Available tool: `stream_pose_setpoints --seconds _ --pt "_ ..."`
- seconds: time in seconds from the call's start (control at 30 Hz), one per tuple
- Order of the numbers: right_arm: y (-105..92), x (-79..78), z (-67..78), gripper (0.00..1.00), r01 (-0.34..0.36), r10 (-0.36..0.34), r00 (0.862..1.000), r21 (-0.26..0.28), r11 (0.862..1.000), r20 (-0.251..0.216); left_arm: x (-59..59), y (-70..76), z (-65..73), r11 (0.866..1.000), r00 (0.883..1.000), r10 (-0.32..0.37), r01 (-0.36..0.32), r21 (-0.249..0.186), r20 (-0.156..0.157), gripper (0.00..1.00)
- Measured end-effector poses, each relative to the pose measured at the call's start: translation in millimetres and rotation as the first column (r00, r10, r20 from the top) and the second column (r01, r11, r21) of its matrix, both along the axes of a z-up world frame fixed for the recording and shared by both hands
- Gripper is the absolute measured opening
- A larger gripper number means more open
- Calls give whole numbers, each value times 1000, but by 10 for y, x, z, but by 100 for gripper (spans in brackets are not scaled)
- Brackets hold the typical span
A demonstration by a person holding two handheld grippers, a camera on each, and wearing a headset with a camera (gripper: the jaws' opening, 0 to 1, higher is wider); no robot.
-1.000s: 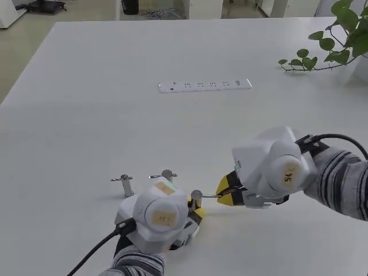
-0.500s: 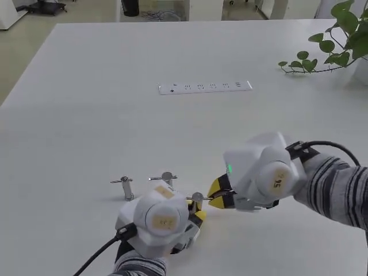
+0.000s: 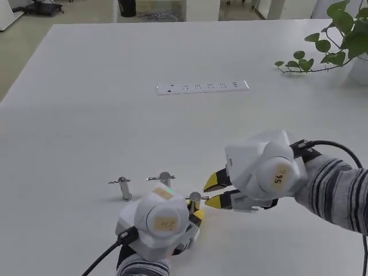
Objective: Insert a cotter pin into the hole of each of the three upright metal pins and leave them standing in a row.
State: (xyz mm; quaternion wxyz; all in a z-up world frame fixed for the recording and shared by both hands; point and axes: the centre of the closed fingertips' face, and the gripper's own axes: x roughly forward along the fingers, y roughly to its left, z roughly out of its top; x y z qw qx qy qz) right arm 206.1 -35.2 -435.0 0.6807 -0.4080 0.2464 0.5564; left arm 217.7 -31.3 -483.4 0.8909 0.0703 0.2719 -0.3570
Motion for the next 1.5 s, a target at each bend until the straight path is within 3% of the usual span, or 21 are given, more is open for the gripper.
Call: stream_pose_setpoints --seconds 0.13,0.43,1.03,1.5 --pt "-31 -23 -5 0 13 -13 1000 5 1000 -16 2 0 -4 1000 1000 9 -9 7 5 10" --pt "-17 -9 -33 0 45 -44 998 23 999 -39 3 3 -13 1000 1000 24 -24 3 -3 10" --pt "10 1 -30 0 26 -26 1000 7 1000 -6 12 1 -18 999 999 34 -34 -4 -4 10" --pt "14 8 -65 0 48 -48 999 8 999 4 6 17 -27 997 997 76 -77 -20 -34 12"
